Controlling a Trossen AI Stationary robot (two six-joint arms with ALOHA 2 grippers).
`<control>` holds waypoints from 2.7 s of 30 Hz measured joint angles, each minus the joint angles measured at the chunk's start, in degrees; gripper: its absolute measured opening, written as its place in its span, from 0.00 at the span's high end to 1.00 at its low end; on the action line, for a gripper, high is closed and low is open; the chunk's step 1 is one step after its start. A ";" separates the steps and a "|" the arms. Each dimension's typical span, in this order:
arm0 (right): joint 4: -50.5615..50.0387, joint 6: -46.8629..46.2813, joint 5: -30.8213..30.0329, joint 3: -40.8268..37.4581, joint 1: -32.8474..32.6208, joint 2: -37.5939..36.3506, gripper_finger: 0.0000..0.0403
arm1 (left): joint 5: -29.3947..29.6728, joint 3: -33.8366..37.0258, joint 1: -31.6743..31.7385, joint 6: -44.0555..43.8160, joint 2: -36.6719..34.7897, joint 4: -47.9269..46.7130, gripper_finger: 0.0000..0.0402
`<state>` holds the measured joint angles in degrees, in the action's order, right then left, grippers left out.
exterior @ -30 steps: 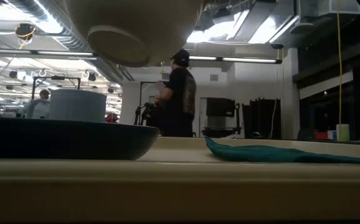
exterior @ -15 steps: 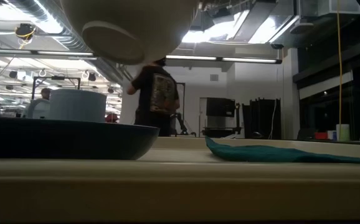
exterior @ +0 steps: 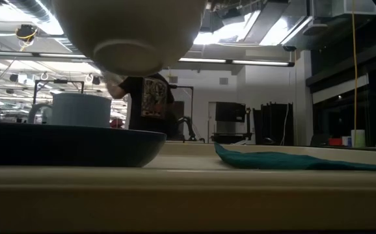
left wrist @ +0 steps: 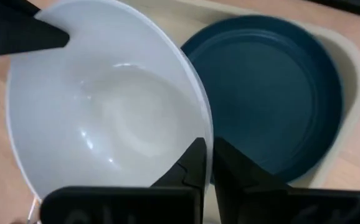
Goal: Set up tray
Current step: Put the white bowl on top of the green plate on the light brown serving tray
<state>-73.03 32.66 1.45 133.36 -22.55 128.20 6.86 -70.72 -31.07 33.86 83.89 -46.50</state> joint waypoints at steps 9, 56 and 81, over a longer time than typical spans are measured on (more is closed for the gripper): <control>2.88 -5.28 -0.11 0.11 0.08 -0.15 0.73 | 1.68 -0.89 0.12 -1.94 0.57 -0.79 0.99; 7.61 -23.61 -10.30 1.53 0.35 -6.47 0.54 | -1.54 -2.10 -6.85 -18.39 -5.63 -15.09 0.99; 6.14 -23.36 -17.46 1.53 7.64 -6.38 0.54 | -3.50 -2.10 -10.12 -22.58 6.85 -3.65 0.99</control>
<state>-66.90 9.30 -16.01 134.89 -14.90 121.82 3.35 -72.82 -41.18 11.28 90.75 -50.15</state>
